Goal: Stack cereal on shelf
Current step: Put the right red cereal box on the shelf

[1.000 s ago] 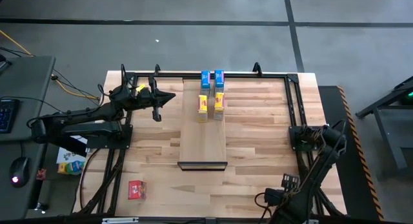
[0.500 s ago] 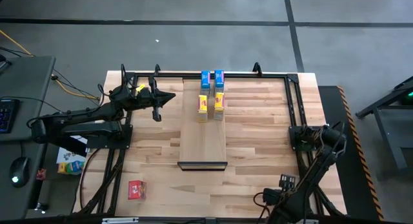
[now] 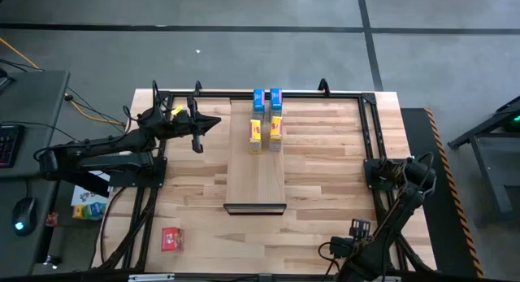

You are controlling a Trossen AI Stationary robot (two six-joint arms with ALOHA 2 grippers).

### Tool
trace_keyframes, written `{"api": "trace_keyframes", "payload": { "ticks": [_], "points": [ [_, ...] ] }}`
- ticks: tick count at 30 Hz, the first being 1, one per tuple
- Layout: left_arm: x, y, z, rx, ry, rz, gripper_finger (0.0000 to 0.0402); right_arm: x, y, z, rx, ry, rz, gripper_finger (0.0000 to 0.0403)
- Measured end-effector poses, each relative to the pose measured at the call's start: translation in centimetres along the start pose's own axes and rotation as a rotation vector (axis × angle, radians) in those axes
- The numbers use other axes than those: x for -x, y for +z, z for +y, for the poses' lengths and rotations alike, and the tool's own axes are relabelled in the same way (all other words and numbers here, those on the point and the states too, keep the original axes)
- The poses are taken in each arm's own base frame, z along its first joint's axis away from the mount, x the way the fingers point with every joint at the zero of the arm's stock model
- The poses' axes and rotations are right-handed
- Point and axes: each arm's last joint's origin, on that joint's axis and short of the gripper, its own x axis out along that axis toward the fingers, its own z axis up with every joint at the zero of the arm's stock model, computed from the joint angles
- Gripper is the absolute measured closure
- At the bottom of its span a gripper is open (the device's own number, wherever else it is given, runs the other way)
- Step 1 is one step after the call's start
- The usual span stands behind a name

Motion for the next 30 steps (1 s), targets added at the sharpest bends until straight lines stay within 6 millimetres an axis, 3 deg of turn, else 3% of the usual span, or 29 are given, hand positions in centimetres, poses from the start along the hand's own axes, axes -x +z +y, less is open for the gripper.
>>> {"api": "trace_keyframes", "payload": {
  "ticks": [12,17,26,30],
  "points": [
    [0.0,0.0,0.0,0.0,0.0,0.0,0.0401,0.1,0.1,0.1,0.021,0.012,-0.004,0.0261],
    [0.0,0.0,0.0,0.0,0.0,0.0,0.0401,1.0,0.6,-0.2,0.025,0.034,-0.011,0.0259],
    [0.0,0.0,0.0,0.0,0.0,0.0,0.0402,6.7,2.0,-1.0,0.021,0.011,-0.254,0.0244],
    [0.0,0.0,0.0,0.004,0.0,-0.001,0.0402,8.4,2.3,-1.6,0.002,-0.021,-0.318,0.0249]
  ]
}}
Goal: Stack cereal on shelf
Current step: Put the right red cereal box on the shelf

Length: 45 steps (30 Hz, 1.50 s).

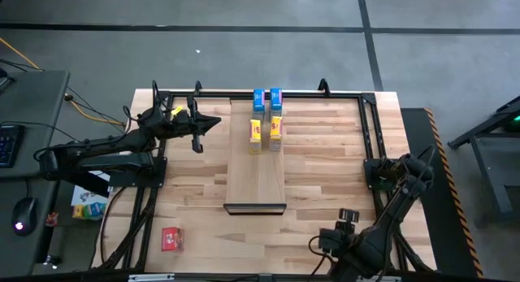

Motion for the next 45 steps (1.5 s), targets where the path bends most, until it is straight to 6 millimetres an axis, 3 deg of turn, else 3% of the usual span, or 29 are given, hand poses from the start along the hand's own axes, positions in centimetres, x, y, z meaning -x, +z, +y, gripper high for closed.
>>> {"api": "trace_keyframes", "payload": {
  "ticks": [13,20,24,28,32,36,40,45],
  "points": [
    [0.0,0.0,0.0,0.007,0.0,0.0,0.0401,1.1,1.0,-1.0,0.025,0.033,-0.018,0.0245],
    [0.0,0.0,0.0,0.007,0.0,0.0,0.0401,7.0,4.3,-3.6,0.038,0.149,-0.218,0.0247],
    [0.0,0.0,0.0,0.007,0.0,0.0,0.0401,10.9,6.5,-6.2,0.018,0.139,-0.443,0.0247],
    [0.0,0.0,0.0,0.007,0.0,0.0,0.0402,12.7,9.3,-9.7,-0.072,0.054,-0.6,0.0247],
    [0.0,0.0,0.0,0.007,0.0,0.0,0.0401,11.6,12.8,-13.1,-0.212,0.095,-0.543,0.0247],
    [0.0,0.0,0.0,0.02,-0.001,0.0,0.0401,9.1,15.6,-16.5,-0.295,0.191,-0.336,0.0247],
    [0.0,0.0,0.0,0.042,-0.001,0.0,0.0402,7.1,17.1,-19.3,-0.344,0.175,-0.239,0.0247],
    [0.0,0.0,0.0,0.052,-0.001,0.0,0.0402,6.1,17.8,-20.4,-0.333,0.183,-0.209,0.0247]
  ]
}}
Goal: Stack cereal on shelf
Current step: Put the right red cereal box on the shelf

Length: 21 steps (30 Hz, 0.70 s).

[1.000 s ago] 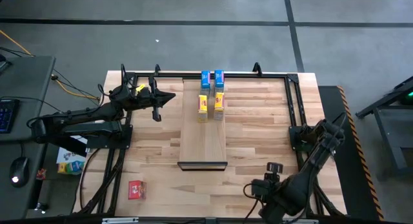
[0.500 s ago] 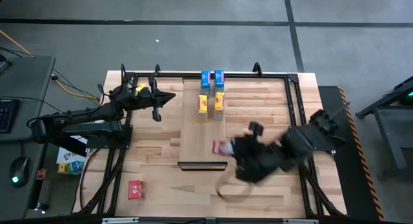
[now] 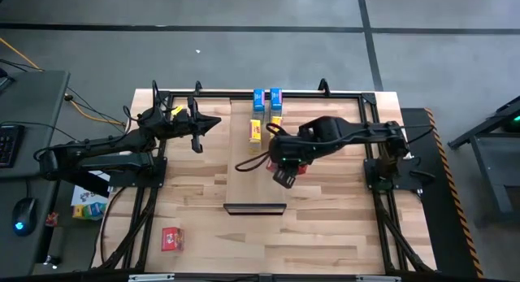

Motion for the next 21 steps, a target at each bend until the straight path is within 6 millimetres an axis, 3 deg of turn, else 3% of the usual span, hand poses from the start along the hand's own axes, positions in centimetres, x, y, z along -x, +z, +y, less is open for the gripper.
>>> {"api": "trace_keyframes", "payload": {
  "ticks": [13,21],
  "points": [
    [0.0,0.0,0.0,0.008,-0.001,0.0,0.0401,-3.1,-0.2,0.5,0.042,0.014,0.061,0.0247],
    [0.0,0.0,0.0,0.007,0.0,0.0,0.0402,-3.7,0.1,0.9,0.092,0.035,0.018,0.0247]
  ]
}}
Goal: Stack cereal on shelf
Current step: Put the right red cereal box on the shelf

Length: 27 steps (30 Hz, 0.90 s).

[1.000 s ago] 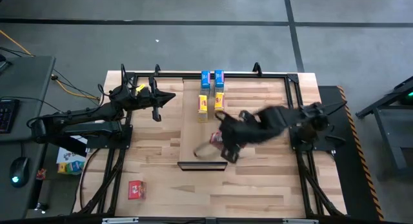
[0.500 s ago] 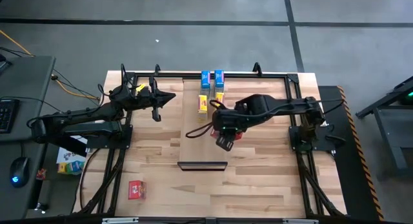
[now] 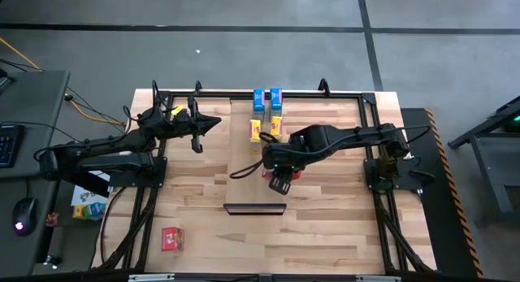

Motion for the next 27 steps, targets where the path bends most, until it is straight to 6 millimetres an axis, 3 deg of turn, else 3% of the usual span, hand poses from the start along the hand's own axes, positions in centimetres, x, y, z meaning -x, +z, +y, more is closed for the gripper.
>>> {"api": "trace_keyframes", "payload": {
  "ticks": [17,27],
  "points": [
    [0.0,0.01,0.0,-0.002,0.001,0.0,0.0402,0.01,0.26,0.17,0.045,0.02,-0.026,0.0246],
    [0.0,0.0,0.0,-0.001,0.001,0.0,0.0402,-0.24,0.27,0.42,0.071,0.017,-0.027,0.0196]
  ]
}}
